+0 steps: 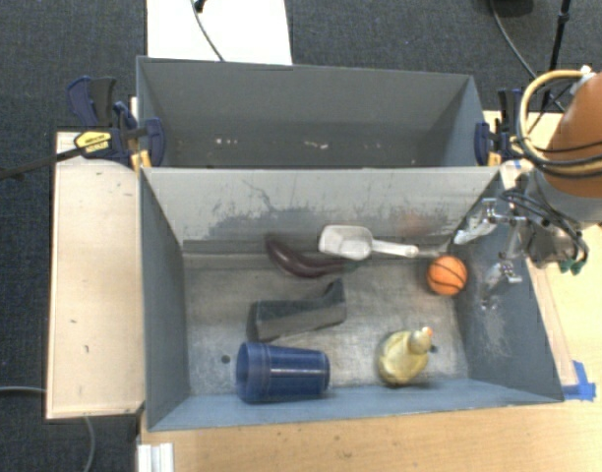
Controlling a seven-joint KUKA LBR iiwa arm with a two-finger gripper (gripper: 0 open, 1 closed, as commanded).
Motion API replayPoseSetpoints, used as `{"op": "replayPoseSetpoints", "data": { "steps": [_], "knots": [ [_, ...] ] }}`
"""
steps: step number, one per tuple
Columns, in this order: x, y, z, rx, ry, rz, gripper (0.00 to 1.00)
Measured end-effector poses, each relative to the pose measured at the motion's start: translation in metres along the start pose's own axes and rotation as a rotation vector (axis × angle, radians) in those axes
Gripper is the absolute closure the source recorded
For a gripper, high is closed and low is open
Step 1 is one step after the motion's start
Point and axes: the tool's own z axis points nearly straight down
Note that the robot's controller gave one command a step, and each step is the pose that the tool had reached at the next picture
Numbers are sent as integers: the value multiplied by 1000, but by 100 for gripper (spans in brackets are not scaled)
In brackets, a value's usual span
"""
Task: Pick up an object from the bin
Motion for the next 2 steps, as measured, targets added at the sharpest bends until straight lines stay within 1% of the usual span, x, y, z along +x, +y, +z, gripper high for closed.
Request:
{"op": "replayPoseSetpoints", "data": {
  "steps": [1,2],
  "knots": [
    [0,0,0,0,0,0,0],
    [32,-3,153,0,-7,-223,100]
  ]
}}
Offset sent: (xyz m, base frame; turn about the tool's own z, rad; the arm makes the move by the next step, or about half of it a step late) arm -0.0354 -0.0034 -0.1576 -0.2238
